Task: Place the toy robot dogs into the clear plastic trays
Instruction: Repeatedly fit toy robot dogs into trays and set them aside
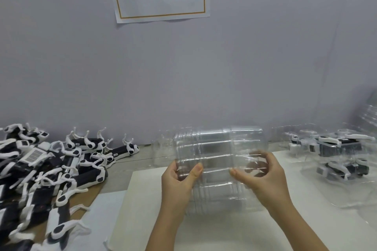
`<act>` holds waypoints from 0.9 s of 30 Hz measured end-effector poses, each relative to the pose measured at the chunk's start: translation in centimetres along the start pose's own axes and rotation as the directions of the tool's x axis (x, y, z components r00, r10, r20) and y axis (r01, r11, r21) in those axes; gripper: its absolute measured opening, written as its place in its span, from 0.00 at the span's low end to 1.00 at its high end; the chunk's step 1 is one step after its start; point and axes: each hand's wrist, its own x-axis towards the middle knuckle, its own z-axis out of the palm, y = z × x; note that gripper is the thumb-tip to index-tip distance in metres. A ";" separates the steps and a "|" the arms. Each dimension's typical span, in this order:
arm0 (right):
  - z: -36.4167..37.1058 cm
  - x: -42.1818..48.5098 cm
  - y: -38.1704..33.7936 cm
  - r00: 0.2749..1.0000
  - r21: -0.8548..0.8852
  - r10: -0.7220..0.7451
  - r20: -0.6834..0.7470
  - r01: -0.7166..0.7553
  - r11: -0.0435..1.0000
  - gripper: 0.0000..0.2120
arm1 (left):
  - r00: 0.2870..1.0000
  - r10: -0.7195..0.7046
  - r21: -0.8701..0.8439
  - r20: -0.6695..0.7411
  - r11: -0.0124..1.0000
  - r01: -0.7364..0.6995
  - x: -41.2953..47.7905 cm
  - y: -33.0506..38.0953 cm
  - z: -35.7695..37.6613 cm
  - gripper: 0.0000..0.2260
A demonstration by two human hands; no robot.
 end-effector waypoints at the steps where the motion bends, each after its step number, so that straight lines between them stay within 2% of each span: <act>1: -0.1 -0.1 -0.1 0.999 -0.034 -0.002 0.035 0.003 0.999 0.35 | 1.000 0.014 -0.006 0.023 1.000 -0.014 -0.1 0.1 0.2 0.28; 3: 0.5 -0.7 -0.3 0.994 -0.108 0.018 0.105 -0.006 0.994 0.38 | 0.997 0.037 0.000 0.067 0.999 -0.037 -0.4 0.2 0.7 0.21; 8: 2.2 -1.7 -0.7 0.996 -0.204 0.036 0.082 -0.019 0.979 0.45 | 0.996 0.055 -0.019 0.064 0.998 -0.054 -0.7 0.1 1.0 0.20; 11: 1.8 -1.3 -0.7 0.996 -0.199 0.034 0.087 -0.017 0.980 0.44 | 0.998 0.052 -0.057 0.041 0.997 -0.050 -0.5 -0.2 0.4 0.26; 15: 1.2 -0.8 -0.5 0.998 -0.148 0.041 0.056 -0.032 0.989 0.43 | 0.998 0.064 -0.056 0.026 0.997 -0.062 -0.4 -0.6 0.2 0.21; 17: 0.3 -0.3 -0.5 0.998 -0.116 0.058 0.012 -0.056 0.992 0.38 | 0.999 0.054 -0.071 0.007 0.996 -0.053 -0.2 -0.6 -0.1 0.21; 19: -2.1 0.8 -0.1 0.991 -0.062 0.077 -0.108 -0.084 0.995 0.31 | 0.999 0.020 -0.152 -0.047 0.988 -0.027 0.2 -0.7 -1.0 0.22; 21: -5.4 1.8 -0.2 0.972 0.032 0.142 -0.186 -0.138 0.990 0.31 | 0.993 -0.040 -0.300 -0.111 0.954 0.005 0.9 -0.8 -2.1 0.19; 24: -8.1 2.4 -1.1 0.977 0.090 0.168 -0.132 -0.157 0.984 0.36 | 0.975 -0.153 -0.488 -0.163 0.871 0.055 1.4 -1.4 -2.6 0.10; 27: -7.2 1.9 -2.6 0.989 0.059 0.107 -0.099 -0.102 0.993 0.36 | 0.934 -0.336 -0.660 -0.123 0.731 0.176 1.0 -2.6 -1.4 0.12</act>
